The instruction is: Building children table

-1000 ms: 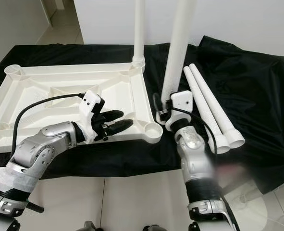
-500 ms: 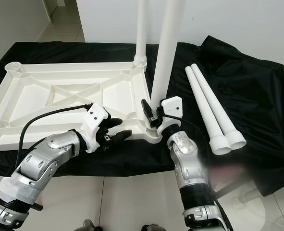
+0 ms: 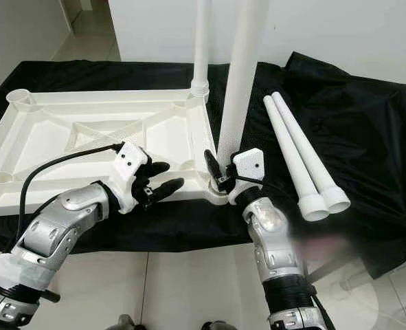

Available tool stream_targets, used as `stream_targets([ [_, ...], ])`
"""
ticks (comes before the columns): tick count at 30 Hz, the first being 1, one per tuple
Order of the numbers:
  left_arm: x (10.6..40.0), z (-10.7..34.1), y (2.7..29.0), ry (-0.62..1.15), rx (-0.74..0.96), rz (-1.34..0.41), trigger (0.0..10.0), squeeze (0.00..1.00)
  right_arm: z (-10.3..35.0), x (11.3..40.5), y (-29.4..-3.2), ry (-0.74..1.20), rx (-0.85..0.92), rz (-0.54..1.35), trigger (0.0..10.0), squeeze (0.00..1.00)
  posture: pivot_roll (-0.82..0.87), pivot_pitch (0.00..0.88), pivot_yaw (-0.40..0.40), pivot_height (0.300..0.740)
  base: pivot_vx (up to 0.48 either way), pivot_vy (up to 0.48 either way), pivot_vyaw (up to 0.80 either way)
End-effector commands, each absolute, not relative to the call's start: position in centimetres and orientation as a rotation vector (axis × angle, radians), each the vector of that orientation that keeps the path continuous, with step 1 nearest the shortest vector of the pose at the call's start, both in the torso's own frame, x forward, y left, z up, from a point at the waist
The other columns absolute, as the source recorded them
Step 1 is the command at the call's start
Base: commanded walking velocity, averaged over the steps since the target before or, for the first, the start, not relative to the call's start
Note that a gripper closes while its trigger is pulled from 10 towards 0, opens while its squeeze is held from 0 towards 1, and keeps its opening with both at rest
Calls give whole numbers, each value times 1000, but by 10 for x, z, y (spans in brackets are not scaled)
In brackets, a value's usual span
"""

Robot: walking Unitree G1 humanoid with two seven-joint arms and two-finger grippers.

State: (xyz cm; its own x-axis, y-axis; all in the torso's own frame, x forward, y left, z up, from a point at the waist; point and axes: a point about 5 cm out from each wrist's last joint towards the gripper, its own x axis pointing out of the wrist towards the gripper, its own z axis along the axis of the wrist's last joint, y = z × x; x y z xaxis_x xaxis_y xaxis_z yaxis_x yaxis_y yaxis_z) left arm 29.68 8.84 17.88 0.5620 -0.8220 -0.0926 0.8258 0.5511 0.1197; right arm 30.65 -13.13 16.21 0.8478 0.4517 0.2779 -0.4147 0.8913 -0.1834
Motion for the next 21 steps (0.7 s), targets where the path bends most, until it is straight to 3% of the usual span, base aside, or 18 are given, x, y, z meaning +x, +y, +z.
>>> stream_targets([
  [1, 300, 178, 91, 34, 161, -941, 10000, 0, 136, 302, -128, -215, -150, 511, 10000, 0, 19, 94, -5, 740, 0, 0, 0],
  [13, 299, 178, 92, 38, 155, -942, 10000, 0, 129, 303, -123, -190, -142, 556, 10000, 0, 18, 98, -9, 740, 0, 0, 0],
  [21, 300, 180, 91, 32, 153, -937, 10000, 0, 119, 312, -127, -89, -24, 498, 10000, 0, 16, 93, -12, 740, 0, 0, 0],
])
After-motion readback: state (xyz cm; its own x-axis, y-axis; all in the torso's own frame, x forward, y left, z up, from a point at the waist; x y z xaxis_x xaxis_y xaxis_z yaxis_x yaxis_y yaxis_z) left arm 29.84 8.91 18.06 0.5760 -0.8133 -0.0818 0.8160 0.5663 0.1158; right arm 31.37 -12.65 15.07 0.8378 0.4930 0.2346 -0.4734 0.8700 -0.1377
